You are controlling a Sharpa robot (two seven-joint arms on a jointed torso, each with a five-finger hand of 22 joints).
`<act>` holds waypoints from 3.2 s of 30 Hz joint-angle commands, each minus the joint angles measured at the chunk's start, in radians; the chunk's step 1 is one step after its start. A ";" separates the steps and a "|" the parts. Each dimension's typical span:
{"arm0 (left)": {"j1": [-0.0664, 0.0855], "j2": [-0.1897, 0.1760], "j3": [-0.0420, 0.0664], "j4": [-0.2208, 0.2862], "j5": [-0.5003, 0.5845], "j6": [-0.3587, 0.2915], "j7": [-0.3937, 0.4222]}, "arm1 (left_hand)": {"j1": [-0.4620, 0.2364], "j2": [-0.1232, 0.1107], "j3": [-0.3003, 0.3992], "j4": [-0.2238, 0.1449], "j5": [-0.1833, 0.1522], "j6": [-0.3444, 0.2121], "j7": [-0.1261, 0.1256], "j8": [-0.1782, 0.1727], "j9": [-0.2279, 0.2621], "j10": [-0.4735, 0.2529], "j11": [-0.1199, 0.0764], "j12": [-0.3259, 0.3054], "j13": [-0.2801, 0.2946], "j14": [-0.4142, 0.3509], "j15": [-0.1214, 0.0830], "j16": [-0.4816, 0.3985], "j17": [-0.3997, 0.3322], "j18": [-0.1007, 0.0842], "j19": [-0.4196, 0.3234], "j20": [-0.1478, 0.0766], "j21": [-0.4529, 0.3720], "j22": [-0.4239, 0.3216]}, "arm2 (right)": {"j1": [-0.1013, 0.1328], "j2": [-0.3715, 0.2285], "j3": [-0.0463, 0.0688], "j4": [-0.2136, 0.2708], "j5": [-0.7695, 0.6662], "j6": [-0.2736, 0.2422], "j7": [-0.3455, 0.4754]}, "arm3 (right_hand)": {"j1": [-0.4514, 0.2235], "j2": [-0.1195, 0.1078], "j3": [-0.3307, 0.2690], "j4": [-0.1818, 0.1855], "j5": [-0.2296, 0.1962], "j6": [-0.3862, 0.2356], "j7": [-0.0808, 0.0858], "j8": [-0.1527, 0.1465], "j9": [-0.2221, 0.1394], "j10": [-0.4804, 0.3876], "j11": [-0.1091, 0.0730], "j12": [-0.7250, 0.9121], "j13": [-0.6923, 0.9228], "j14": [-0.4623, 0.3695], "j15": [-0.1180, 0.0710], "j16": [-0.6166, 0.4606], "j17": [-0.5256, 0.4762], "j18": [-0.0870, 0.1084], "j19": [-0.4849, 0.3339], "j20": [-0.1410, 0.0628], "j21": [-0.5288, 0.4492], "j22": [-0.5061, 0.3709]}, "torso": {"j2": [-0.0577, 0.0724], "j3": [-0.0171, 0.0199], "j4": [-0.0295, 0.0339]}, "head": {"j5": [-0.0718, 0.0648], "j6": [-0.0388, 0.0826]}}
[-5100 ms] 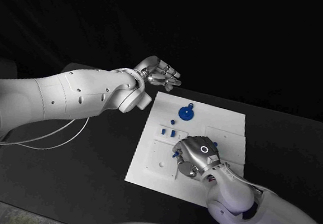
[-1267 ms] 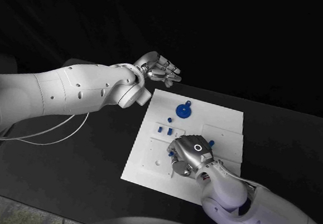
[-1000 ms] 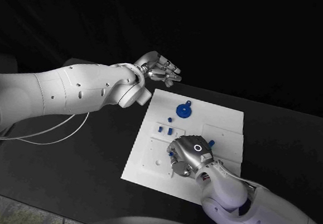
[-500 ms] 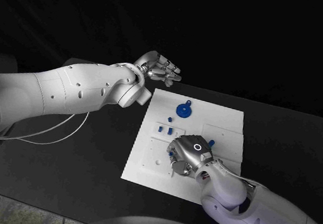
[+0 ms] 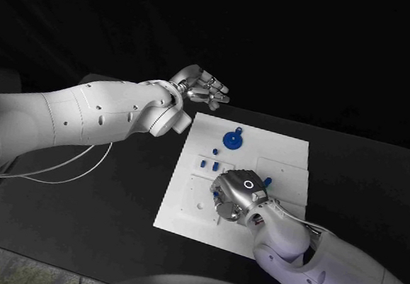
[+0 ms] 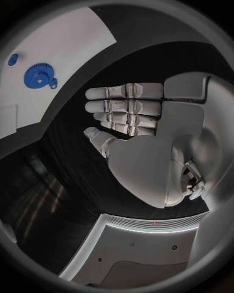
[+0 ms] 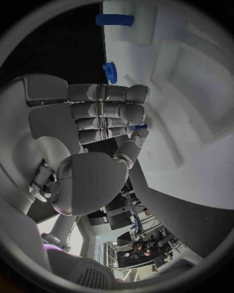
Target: Assemble the parts on the task board
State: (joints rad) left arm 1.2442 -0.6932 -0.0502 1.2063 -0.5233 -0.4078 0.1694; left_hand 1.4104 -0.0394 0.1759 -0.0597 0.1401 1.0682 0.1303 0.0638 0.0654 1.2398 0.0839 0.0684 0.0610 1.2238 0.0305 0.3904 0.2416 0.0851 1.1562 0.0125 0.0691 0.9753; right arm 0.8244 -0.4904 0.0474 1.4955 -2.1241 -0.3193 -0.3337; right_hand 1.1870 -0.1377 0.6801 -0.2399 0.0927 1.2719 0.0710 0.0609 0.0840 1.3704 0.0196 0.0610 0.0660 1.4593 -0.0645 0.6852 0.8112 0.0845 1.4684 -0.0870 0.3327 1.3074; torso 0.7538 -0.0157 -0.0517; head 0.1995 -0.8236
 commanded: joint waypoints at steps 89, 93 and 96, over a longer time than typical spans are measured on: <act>-0.005 -0.008 0.001 -0.003 0.010 0.022 0.006 | -0.005 0.009 0.004 -0.007 0.009 -0.005 0.001 -0.001 0.000 -0.004 -0.002 -0.002 0.001 -0.006 0.003 -0.002 0.000 -0.016 -0.026 -0.001 0.000 -0.003 | -0.015 -0.193 0.224 0.025 0.212 0.161 0.034 | 0.047 0.033 -0.113 0.049 -0.044 -0.074 0.016 0.008 -0.007 -0.036 0.006 0.002 -0.001 -0.035 0.005 0.049 -0.004 0.019 0.036 0.005 -0.052 -0.029 | -0.011 0.0015 -0.0114 | 0.000 0.041; -0.005 -0.007 0.001 -0.005 0.010 0.023 0.006 | -0.005 0.009 0.004 -0.007 0.009 -0.005 0.001 -0.001 0.000 -0.004 -0.002 -0.002 0.001 -0.006 0.003 -0.002 0.000 -0.016 -0.026 -0.001 0.000 -0.003 | -0.016 -0.191 0.222 0.024 0.201 0.162 0.025 | 0.059 0.055 -0.102 0.020 -0.045 -0.050 0.015 0.005 -0.004 -0.021 0.001 0.003 0.000 -0.034 0.002 0.049 -0.003 0.015 0.034 0.000 -0.044 -0.020 | -0.011 0.0017 -0.0115 | -0.001 0.040; -0.005 -0.007 0.001 -0.005 0.010 0.024 0.005 | -0.005 0.009 0.004 -0.007 0.009 -0.005 0.001 -0.001 0.000 -0.004 -0.002 -0.002 0.001 -0.006 0.003 -0.002 0.000 -0.016 -0.026 -0.001 0.000 -0.003 | -0.016 -0.190 0.220 0.022 0.192 0.162 0.018 | 0.058 0.060 -0.089 0.001 -0.044 -0.033 0.012 0.006 -0.001 -0.011 -0.001 0.004 0.001 -0.035 -0.002 0.048 -0.002 0.014 0.033 -0.003 -0.036 -0.013 | -0.011 0.0019 -0.0113 | -0.002 0.041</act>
State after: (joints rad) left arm 1.2384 -0.7018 -0.0503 1.2004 -0.5200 -0.3957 0.1667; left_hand 1.4065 -0.0356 0.1786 -0.0623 0.1430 1.0681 0.1303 0.0638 0.0654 1.2398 0.0839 0.0683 0.0610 1.2202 0.0341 0.3904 0.2419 0.0852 1.1364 0.0143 0.0692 0.9731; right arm 0.8116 -0.6827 0.2703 1.5187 -1.9072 -0.1604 -0.3054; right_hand 1.2394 -0.0966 0.5937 -0.2338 0.0492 1.2334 0.0849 0.0646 0.0788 1.3518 0.0177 0.0580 0.0637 1.4236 -0.0569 0.7297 0.8085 0.1005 1.4671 -0.0830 0.2939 1.2948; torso 0.7427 -0.0140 -0.0629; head 0.1985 -0.7832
